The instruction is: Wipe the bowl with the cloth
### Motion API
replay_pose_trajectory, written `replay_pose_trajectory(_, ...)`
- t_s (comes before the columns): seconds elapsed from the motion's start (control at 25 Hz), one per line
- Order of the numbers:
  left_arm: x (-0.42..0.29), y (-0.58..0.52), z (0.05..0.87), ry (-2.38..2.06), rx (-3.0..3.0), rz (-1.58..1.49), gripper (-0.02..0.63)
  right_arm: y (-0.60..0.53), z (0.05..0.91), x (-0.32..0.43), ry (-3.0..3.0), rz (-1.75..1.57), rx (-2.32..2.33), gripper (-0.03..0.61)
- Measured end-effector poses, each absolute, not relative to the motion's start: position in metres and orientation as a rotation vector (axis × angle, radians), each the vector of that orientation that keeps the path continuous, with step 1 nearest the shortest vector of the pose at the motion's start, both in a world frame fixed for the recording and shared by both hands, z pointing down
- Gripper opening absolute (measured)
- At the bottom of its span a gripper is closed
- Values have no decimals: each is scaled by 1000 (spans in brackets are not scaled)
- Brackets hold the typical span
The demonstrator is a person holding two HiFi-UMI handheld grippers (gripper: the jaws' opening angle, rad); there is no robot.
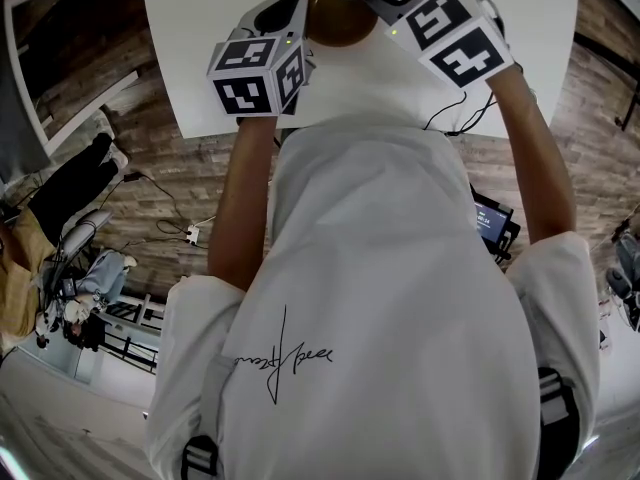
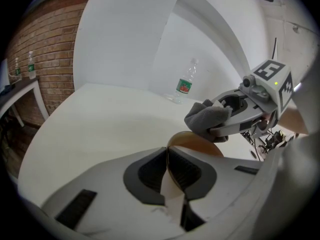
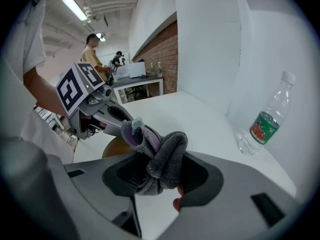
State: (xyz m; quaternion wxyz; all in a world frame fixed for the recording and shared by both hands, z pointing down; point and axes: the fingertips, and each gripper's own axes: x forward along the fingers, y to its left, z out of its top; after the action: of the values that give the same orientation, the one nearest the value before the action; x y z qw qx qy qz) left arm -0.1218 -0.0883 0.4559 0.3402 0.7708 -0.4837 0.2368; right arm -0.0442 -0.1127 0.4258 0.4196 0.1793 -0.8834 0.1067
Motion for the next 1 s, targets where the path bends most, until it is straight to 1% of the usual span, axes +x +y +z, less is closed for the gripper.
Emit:
replay_pose_trajectory(0.44,-122,-88,456,-1263,2004,613,14,-110,430,-64,-2184,-72,294,179)
replay_pose_trajectory(1.0,-124,-93,458,-1264,2001,612,12,-115,433,-78,-2183,-183,276,179)
